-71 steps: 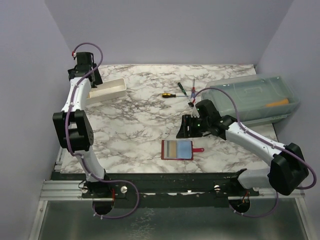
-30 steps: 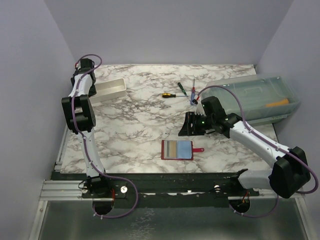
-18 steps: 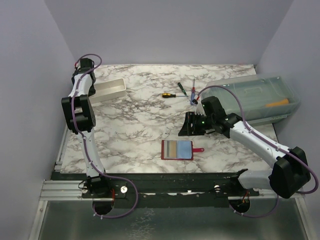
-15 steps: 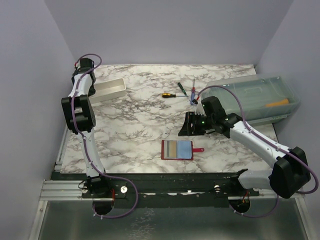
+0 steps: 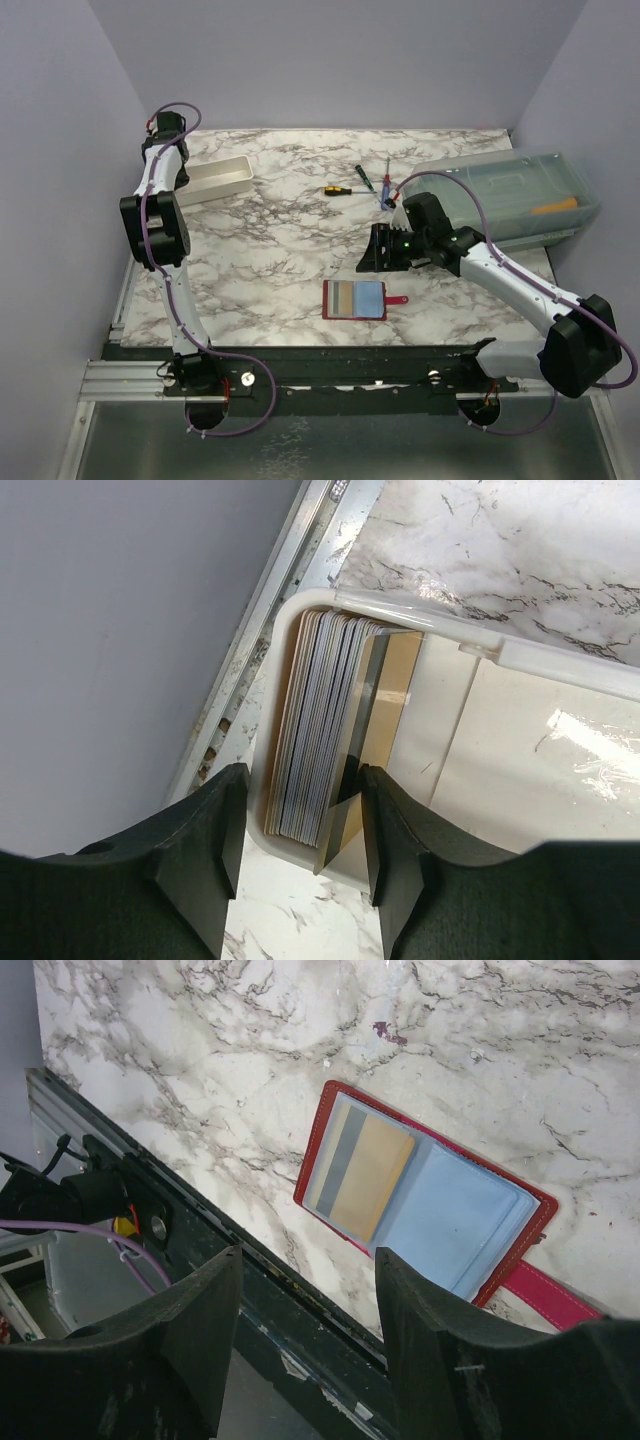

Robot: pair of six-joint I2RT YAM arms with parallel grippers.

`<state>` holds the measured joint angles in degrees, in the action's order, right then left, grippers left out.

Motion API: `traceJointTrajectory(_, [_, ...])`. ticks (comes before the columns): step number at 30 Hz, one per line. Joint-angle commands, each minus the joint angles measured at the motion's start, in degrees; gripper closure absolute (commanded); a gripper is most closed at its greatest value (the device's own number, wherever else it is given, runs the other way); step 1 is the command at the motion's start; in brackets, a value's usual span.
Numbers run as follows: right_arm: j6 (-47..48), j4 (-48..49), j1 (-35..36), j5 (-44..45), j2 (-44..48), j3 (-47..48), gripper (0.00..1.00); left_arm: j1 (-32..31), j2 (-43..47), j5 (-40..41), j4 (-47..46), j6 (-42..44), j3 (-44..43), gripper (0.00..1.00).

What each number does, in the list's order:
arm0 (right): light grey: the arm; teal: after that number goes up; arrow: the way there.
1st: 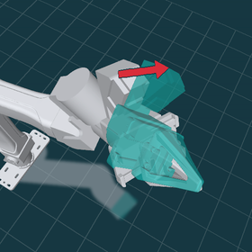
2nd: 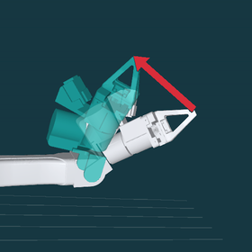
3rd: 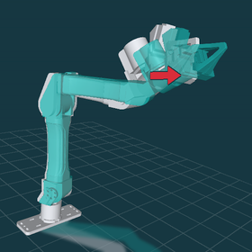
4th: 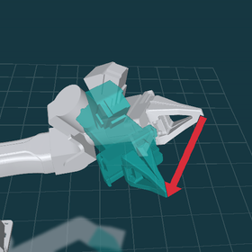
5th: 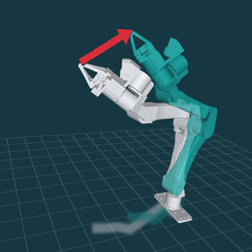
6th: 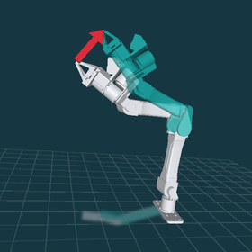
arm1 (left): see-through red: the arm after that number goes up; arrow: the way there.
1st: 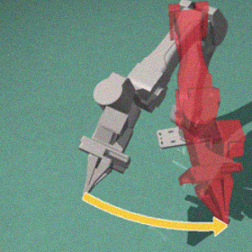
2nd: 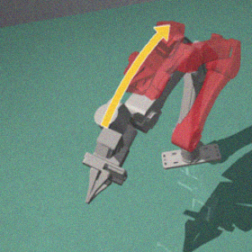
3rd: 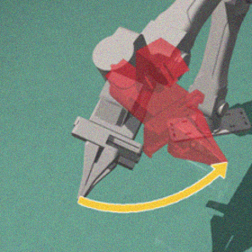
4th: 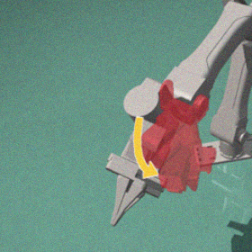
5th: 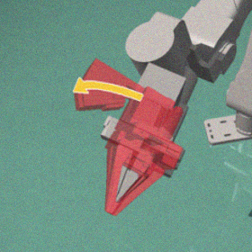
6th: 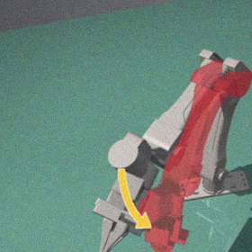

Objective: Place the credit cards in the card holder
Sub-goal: Pick up the credit card from the storage box.

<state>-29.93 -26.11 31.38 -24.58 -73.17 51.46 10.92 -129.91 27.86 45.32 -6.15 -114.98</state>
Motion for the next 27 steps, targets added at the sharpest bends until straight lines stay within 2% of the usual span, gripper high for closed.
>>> traceJointTrajectory(1, [-0.2,0.5,-0.3,-1.1,1.6,-0.6,0.41,0.7,3.2,0.1,0.0,0.2,-0.8,0.63])
traceJointTrajectory(12, [-0.3,0.8,-0.3,-1.3,1.4,-0.5,0.41,0.6,2.7,-1.6,0.8,0.1,0.0,0.67])
traceJointTrajectory(16, [-0.4,1.0,-0.3,-1.3,1.3,-0.7,0.41,0.0,3.1,-1.1,1.1,0.1,0.5,0.76])
traceJointTrajectory(27, [-0.7,1.0,-0.3,-1.4,1.3,-0.9,0.42,-1.1,2.7,-1.9,1.6,-0.8,0.8,0.88])
